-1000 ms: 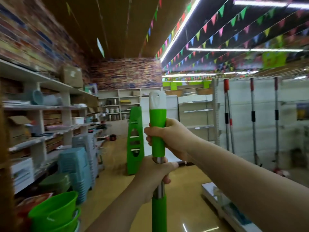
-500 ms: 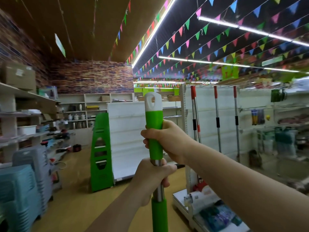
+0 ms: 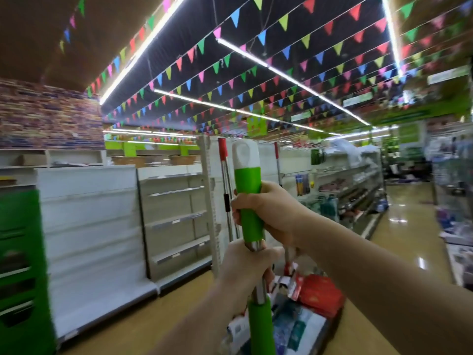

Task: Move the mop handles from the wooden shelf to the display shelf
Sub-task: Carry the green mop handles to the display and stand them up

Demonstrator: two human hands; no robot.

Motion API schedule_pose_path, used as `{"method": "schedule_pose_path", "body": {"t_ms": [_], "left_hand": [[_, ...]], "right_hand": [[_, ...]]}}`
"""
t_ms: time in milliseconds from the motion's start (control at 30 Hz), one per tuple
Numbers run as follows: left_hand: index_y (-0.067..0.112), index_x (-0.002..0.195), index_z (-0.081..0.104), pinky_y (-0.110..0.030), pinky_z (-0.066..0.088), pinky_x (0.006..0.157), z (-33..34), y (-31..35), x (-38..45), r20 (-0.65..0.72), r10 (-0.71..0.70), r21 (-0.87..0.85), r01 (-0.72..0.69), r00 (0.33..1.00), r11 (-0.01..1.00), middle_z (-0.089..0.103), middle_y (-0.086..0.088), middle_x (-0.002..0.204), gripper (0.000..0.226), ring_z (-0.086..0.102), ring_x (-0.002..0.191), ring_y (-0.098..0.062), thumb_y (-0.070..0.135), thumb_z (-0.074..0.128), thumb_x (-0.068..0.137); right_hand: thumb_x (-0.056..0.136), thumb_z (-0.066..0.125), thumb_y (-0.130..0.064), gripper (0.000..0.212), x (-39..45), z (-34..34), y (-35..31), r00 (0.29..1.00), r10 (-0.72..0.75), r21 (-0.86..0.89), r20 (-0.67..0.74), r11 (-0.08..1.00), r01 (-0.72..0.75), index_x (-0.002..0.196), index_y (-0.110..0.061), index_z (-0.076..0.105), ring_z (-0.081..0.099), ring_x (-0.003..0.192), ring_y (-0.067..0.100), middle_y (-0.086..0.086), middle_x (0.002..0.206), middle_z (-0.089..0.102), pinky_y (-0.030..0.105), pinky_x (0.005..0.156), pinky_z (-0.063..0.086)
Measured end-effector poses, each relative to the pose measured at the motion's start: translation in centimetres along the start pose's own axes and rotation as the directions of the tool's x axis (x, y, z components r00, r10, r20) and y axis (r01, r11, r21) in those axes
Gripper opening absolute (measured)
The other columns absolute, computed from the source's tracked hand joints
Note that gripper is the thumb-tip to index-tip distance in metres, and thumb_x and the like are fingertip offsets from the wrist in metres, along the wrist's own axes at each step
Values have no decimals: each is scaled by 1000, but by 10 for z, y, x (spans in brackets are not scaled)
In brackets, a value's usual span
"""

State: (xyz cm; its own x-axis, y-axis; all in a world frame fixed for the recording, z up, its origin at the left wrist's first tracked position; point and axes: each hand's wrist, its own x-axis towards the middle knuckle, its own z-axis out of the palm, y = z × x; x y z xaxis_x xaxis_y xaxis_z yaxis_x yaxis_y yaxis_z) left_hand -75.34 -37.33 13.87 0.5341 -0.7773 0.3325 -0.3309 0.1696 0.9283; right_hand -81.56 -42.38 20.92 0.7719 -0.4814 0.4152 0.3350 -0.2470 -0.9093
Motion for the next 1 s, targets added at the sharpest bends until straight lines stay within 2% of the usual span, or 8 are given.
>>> {"method": "schedule_pose_path", "body": {"t_ms": [100,267,467,700,867,1000], "left_hand": [[14,57,49,-20,46,48,8,-10,41,61,-5,-23,6,998,1000,48,4,40,29,47,38,-8,13,67,80],[14,57,50,-13,45,44,29,-35,111,97,54,1,-54,994,999,51,-2,49,29,49,41,-10,14,67,80],[18,55,50,-7,43,42,56,-60,203,138,63,15,-66,988,998,50,6,37,31,50,40,-7,16,66,82],[18,58,52,-25,53,62,87,-88,311,87,41,39,-44,995,998,53,5,41,27,54,44,-10,18,67,80],[16,61,51,-19,49,53,111,-112,391,110,49,-4,-49,993,999,51,5,41,25,52,42,-9,16,66,81],[15,64,55,-27,53,59,125,-132,459,117,88,-21,-86,989,996,53,4,41,20,54,42,-9,16,67,80]], "right_hand": [[84,56,4,12,31,-22,11,998,13,-10,-64,1000,-13,86,-8,52,53,70,18,7,76,51,34,78,49],[84,56,3,11,82,-64,41,992,-18,-46,-128,999,12,83,-7,53,53,68,19,8,73,53,34,74,49],[84,57,4,12,155,-127,76,991,-19,-15,-134,1000,17,89,-6,53,54,70,18,8,78,53,33,76,51],[83,57,4,11,243,-191,111,990,-13,-9,-137,1000,12,86,-6,53,54,68,18,7,75,53,31,73,51],[83,57,4,11,307,-237,141,985,-27,-50,-170,999,19,84,-6,53,54,66,17,8,73,52,30,69,50],[82,56,4,11,361,-270,161,981,-52,-78,-186,996,38,83,-6,51,52,62,17,8,70,50,29,65,49]]}}
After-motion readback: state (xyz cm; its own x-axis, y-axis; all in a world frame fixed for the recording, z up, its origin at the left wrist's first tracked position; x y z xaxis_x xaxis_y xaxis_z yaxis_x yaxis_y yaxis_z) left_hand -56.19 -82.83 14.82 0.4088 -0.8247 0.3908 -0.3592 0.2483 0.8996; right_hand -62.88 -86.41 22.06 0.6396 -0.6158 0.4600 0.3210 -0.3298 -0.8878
